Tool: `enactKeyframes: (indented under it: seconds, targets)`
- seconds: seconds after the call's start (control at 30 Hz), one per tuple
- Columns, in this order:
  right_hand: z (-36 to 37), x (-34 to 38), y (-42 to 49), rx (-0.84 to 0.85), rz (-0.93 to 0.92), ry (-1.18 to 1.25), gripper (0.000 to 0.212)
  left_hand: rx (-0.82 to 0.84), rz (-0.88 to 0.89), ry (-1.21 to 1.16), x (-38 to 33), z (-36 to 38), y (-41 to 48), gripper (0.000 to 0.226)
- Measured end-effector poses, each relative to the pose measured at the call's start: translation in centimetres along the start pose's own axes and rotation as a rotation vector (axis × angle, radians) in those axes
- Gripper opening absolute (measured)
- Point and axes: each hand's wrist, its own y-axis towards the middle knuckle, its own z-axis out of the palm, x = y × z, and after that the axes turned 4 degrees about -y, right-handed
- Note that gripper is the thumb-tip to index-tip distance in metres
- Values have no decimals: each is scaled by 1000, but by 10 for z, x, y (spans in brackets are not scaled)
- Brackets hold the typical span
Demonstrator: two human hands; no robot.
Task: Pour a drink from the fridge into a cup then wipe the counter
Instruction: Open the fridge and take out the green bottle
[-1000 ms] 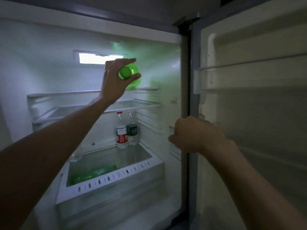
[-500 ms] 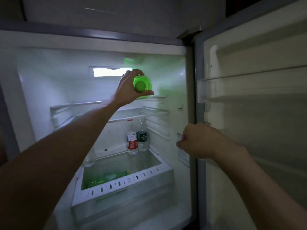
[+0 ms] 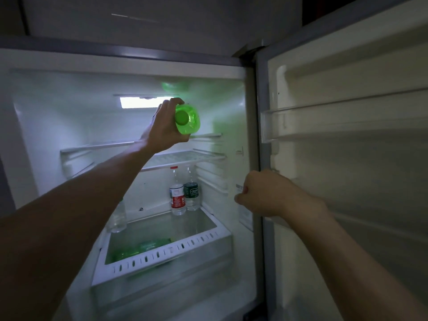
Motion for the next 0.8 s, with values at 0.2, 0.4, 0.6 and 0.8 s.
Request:
enactKeyframes:
  seconds: [0.2,0.4,0.6,0.8]
  targets:
    - [-4,-2,-5,22,-15,15,36,-385,-140,-207,-43,-2,-36,80]
    - [-4,-7,-4,51,-50,9,28,-731,-404,-186,-97,-22,-69,90]
    - [-8,-8,-6,2,-64,12,27,-665,-542,-283,-170,-36,-162,74]
    - [-13,-11,-10,40,-87,104,24,-337,-740,-261,-220,-23,-271,70]
